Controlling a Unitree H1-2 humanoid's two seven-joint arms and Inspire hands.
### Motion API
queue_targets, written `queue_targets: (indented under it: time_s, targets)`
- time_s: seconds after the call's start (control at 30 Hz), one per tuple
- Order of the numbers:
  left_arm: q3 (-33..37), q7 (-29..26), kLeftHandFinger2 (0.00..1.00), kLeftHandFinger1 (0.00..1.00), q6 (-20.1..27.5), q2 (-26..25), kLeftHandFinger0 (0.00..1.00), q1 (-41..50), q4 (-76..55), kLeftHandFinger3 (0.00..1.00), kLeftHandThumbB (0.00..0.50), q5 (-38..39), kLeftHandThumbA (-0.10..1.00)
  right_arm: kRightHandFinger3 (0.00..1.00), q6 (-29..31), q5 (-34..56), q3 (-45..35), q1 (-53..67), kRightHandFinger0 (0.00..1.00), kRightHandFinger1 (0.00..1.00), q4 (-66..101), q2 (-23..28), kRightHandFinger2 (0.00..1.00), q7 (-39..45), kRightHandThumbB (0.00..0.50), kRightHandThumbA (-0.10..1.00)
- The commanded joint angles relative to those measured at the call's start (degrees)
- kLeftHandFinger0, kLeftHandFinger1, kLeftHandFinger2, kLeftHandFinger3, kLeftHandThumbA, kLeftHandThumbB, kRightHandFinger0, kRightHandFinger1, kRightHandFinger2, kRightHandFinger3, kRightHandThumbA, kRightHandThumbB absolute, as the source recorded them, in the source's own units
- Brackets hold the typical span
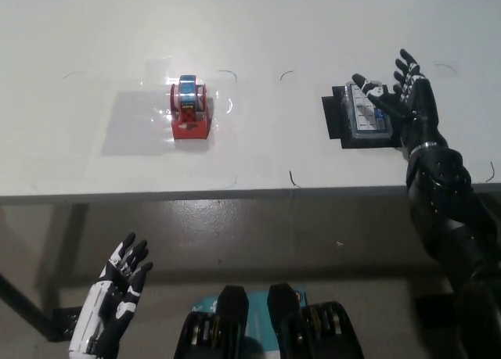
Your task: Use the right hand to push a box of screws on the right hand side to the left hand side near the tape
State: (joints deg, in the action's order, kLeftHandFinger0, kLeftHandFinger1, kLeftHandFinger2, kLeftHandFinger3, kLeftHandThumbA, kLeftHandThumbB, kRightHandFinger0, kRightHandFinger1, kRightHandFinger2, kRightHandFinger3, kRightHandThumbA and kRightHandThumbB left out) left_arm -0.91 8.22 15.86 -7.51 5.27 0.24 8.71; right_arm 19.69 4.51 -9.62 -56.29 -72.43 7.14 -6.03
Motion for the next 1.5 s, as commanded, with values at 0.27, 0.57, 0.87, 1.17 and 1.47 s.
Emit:
queue_targets:
  time_s: [0.27, 0.57, 0.87, 1.17, 1.47]
  targets:
    - [-0.16, 1.69, 1.0, 1.0, 1.93, -1.24, 1.0, -0.83, -1.62, 1.0, 0.155, 1.43, 0.72, 1.0, 2.98, -0.56, 0.93, -2.65, 1.0, 1.0, -3.44, 1.52, 1.0, -3.64, 0.266, 1.0]
    - [-0.3, 1.53, 1.0, 1.0, 1.49, -1.33, 1.0, -1.43, -2.01, 1.0, 0.174, 1.22, 0.74, 1.0, 3.85, 0.61, 0.72, -1.65, 1.0, 1.0, -3.22, -1.11, 1.0, -2.65, 0.285, 1.0]
    - [-0.22, 1.68, 1.0, 1.0, 1.48, -1.41, 1.0, -1.64, -1.8, 1.0, 0.181, 1.3, 0.74, 1.0, 7.19, 1.04, 0.33, -1.46, 1.0, 1.0, -2.24, -5.37, 1.0, -3.71, 0.302, 1.0]
    - [-0.26, 1.77, 1.0, 1.0, 1.47, -1.31, 1.0, -1.03, -2.07, 1.0, 0.181, 1.39, 0.75, 1.0, 7.24, 2.05, -0.64, -1.45, 1.0, 1.0, -1.24, -9.28, 1.0, -3.65, 0.293, 1.0]
    - [-0.44, 1.72, 1.0, 1.0, 1.8, -1.26, 1.0, -1.41, -1.67, 1.0, 0.183, 1.54, 0.74, 1.0, 7.24, 2.74, -1.8, -3.15, 1.0, 1.0, -1.02, -11.92, 1.0, -5.84, 0.331, 1.0]
